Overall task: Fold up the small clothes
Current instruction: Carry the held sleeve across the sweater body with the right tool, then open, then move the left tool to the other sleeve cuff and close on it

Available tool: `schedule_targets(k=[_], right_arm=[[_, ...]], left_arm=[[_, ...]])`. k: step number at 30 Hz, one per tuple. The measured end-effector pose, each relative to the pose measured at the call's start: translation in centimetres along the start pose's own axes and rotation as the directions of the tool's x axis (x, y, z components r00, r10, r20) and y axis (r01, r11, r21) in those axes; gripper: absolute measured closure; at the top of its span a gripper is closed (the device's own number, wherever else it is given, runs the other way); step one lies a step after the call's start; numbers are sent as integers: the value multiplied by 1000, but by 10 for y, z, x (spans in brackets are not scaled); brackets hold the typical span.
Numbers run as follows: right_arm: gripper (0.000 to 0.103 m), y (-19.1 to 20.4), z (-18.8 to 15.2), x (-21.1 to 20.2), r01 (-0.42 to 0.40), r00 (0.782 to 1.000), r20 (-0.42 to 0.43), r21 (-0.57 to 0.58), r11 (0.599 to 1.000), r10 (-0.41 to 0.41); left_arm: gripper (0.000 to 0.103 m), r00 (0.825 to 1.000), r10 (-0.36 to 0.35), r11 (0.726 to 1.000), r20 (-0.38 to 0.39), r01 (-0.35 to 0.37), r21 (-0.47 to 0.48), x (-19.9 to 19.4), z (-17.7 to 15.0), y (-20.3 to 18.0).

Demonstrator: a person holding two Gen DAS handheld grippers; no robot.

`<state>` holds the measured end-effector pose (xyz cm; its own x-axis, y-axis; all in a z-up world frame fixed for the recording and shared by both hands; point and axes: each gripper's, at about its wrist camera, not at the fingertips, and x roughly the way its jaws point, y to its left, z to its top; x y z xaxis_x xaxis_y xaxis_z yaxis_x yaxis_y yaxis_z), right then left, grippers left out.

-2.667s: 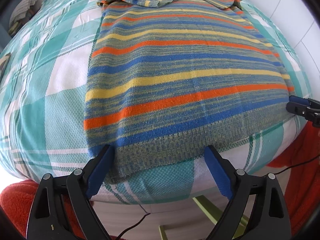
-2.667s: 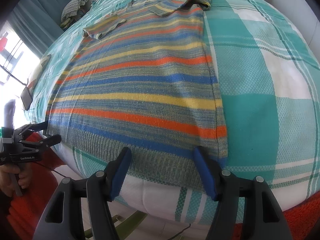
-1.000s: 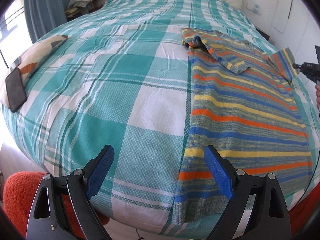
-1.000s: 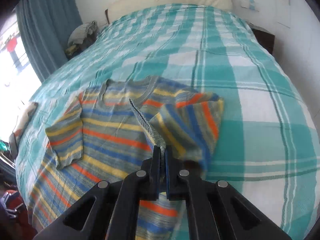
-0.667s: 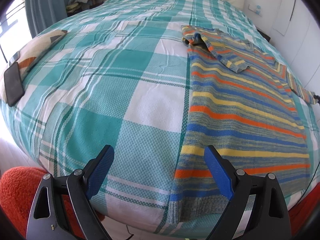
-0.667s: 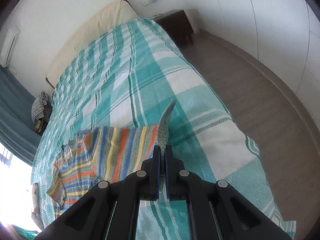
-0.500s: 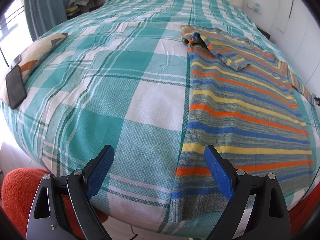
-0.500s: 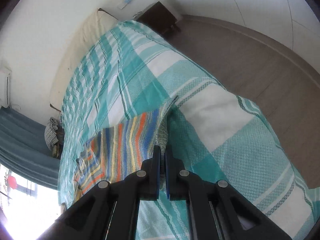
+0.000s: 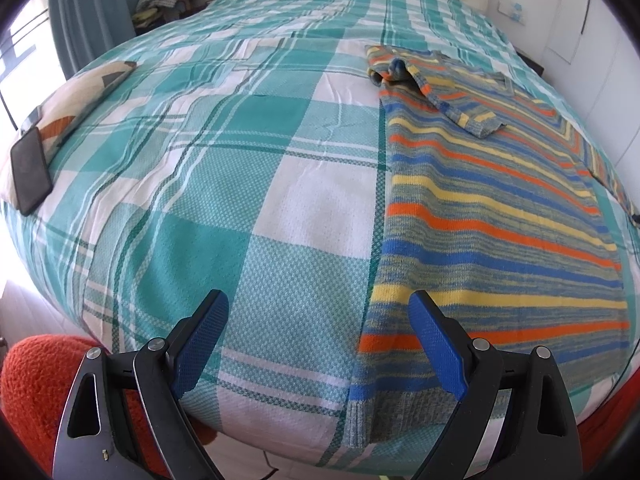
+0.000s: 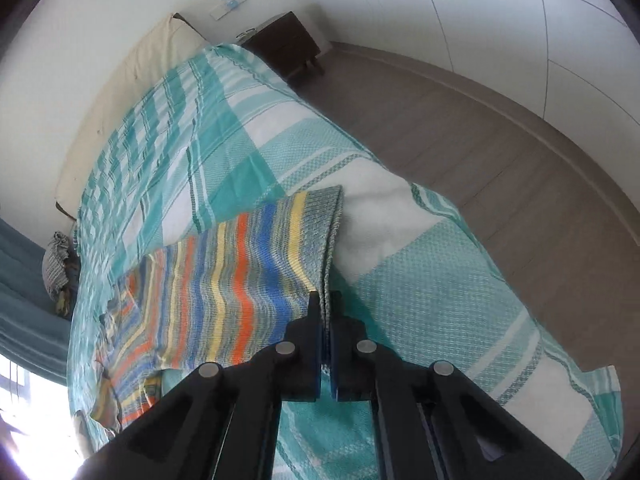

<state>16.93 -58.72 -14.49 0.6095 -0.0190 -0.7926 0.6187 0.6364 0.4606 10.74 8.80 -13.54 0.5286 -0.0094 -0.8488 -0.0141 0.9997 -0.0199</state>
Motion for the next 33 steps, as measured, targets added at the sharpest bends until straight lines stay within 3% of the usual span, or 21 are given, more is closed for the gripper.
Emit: schedule_targets(k=[8,16,19,23,28,33], right_arm=[[101,-4,-8,8,69,998,-13,-26,997,-69],[101,-9,-9,3,48,999,-14,-66,997,-49],[86,-15,-14,-9,37,999,3,-66,997,-37],[50,-24,-27,-34,36,999,38,-91,995,-33],[43,-24,-51,-72,107,991,94,-187,977,-91],[40,-9,-85,-102,80,994,98,-279,957,-54]], left_arm=[[11,1000,28,999,10,-29,31,-1,-1,-4],[11,1000,17,999,24,-18,49,-6,-2,-6],[11,1000,11,999,28,-13,50,-8,-3,-6],[11,999,8,999,35,-10,48,-11,-4,-6],[11,999,8,999,33,-10,53,-12,-4,-6],[11,1000,17,998,24,-19,62,-13,-6,-8]])
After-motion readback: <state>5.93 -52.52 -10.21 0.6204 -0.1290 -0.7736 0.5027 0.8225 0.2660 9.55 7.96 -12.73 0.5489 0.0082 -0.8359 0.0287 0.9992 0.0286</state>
